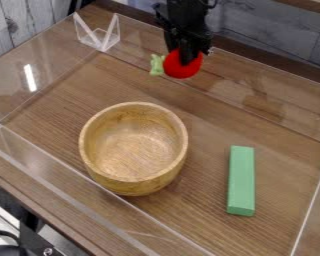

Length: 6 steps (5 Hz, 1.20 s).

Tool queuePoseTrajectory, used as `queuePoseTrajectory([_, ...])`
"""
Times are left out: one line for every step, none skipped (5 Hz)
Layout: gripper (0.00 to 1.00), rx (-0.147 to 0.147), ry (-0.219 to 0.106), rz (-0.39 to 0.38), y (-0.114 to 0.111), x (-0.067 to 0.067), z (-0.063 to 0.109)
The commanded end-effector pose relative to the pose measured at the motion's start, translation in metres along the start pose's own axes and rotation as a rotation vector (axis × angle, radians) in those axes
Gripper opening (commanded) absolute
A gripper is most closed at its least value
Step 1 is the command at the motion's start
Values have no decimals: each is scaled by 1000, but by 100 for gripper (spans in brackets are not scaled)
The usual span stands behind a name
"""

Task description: Move the red fruit to the left

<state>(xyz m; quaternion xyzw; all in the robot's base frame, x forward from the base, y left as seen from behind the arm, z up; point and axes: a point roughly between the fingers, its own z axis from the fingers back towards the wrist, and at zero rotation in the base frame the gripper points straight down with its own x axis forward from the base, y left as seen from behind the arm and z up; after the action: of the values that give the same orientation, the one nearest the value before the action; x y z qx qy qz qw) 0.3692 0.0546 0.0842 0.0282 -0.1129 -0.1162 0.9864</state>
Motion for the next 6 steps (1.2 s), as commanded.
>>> queuePoseTrajectory([0, 58, -88, 29, 4, 14, 26])
queuePoseTrajectory([0, 69, -90, 42, 14, 5, 15])
queuePoseTrajectory([0, 78, -93, 51, 24, 1, 5])
queuePoseTrajectory([0, 86, -101, 78, 45, -11, 8])
queuePoseTrajectory([0, 98, -106, 96, 64, -18, 13])
queuePoseTrajectory([0, 110, -109, 104, 81, -26, 15])
